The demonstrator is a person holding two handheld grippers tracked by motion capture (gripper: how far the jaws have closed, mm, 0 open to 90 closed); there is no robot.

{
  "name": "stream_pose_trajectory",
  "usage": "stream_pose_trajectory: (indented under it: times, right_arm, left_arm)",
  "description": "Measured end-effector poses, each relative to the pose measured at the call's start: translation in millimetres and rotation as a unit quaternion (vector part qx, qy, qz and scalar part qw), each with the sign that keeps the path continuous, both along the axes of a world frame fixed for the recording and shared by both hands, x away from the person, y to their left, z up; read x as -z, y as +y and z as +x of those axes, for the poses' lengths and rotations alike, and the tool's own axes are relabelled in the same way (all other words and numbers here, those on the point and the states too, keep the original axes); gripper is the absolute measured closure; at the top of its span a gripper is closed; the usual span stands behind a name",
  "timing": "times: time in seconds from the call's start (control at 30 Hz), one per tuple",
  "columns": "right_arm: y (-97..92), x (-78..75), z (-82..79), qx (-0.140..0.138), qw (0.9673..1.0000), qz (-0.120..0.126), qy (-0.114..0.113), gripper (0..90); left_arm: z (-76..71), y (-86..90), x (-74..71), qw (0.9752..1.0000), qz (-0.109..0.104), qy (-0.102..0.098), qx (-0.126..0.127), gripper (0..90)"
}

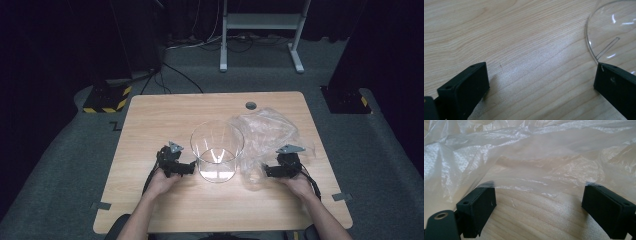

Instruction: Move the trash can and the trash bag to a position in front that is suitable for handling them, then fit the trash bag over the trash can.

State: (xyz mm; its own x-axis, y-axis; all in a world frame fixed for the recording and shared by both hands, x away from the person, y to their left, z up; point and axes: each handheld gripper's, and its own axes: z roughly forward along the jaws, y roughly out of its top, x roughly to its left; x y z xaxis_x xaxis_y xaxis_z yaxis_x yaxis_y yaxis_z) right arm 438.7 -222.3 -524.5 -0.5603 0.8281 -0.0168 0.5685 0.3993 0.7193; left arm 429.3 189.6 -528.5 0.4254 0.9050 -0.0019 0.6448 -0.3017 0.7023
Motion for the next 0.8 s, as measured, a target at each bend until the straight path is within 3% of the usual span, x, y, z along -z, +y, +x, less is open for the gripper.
stream_pose_trajectory:
  times: [0.8]
  right_arm:
    - [-3.6,-3.5,-0.6,-0.003,0.9998,-0.01,0.019,11.0]
  left_arm:
    - [3.5,0.3,-0.2,0.9999,0.001,0.001,0.012,0.0]
